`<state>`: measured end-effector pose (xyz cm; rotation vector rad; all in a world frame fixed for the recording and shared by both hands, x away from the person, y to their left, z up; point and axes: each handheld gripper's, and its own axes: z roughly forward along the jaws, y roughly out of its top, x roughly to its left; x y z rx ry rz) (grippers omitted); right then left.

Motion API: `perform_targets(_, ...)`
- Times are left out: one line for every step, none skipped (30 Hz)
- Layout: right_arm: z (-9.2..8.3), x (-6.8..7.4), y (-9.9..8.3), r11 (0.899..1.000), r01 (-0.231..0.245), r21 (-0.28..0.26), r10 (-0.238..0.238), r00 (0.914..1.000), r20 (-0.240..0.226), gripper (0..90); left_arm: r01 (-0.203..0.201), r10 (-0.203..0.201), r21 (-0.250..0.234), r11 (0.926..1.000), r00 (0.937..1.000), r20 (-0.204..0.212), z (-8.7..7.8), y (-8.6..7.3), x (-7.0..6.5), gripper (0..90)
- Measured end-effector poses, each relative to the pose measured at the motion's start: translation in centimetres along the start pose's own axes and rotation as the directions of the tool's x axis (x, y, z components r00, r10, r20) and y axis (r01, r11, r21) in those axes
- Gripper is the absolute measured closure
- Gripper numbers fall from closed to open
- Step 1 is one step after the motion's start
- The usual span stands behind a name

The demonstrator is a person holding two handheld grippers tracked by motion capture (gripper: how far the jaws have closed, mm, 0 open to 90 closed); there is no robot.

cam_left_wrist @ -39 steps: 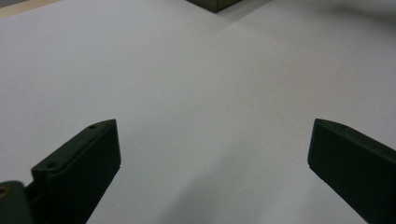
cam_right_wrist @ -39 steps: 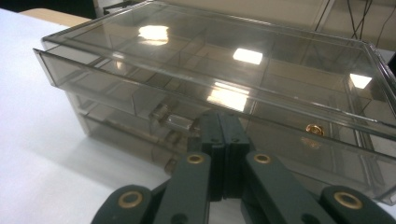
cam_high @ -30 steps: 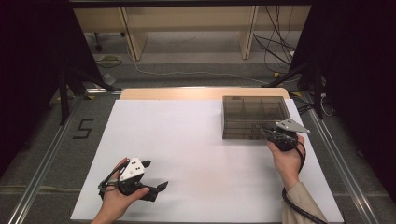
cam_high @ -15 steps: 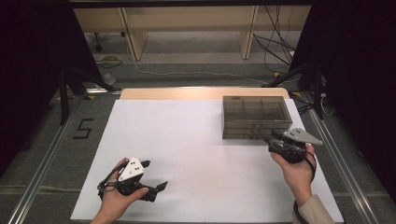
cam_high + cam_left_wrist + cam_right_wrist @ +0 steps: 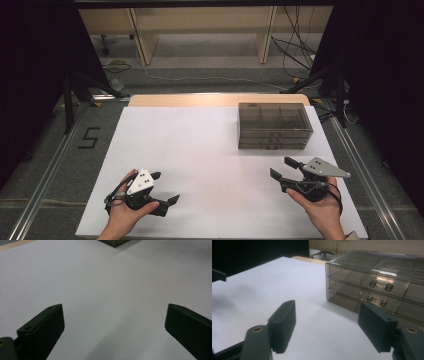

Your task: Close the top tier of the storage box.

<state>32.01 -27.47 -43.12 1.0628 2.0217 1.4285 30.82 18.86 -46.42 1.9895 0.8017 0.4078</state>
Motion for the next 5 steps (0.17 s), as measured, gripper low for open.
perform_targets(-0.03,0.01,0.03,1.000,-0.004,-0.002,0.004,1.0000,-0.006,27.4,0.000,0.000,0.000,1.0000,1.0000,0.000,0.01,0.00,0.00,2.5)
perform_targets(-0.03,0.01,0.03,1.000,-0.005,-0.004,0.005,0.9999,-0.010,26.0,0.000,0.000,0.001,1.0000,1.0000,-0.001,0.00,0.00,0.01,2.5)
perform_targets(-0.04,0.01,0.01,1.000,-0.005,-0.004,0.005,0.9998,-0.017,24.8,0.001,-0.001,0.002,1.0000,1.0000,0.000,-0.01,0.02,0.02,2.5)
perform_targets(-0.03,0.01,-0.03,1.000,-0.002,-0.005,0.002,0.9997,-0.024,23.5,0.005,-0.005,-0.003,1.0000,1.0000,-0.001,0.03,0.03,0.03,2.5)
perform_targets(-0.02,0.03,-0.07,1.000,-0.001,-0.003,0.001,0.9996,-0.027,22.5,0.005,-0.005,-0.003,1.0000,1.0000,0.000,0.05,0.04,0.05,2.4)
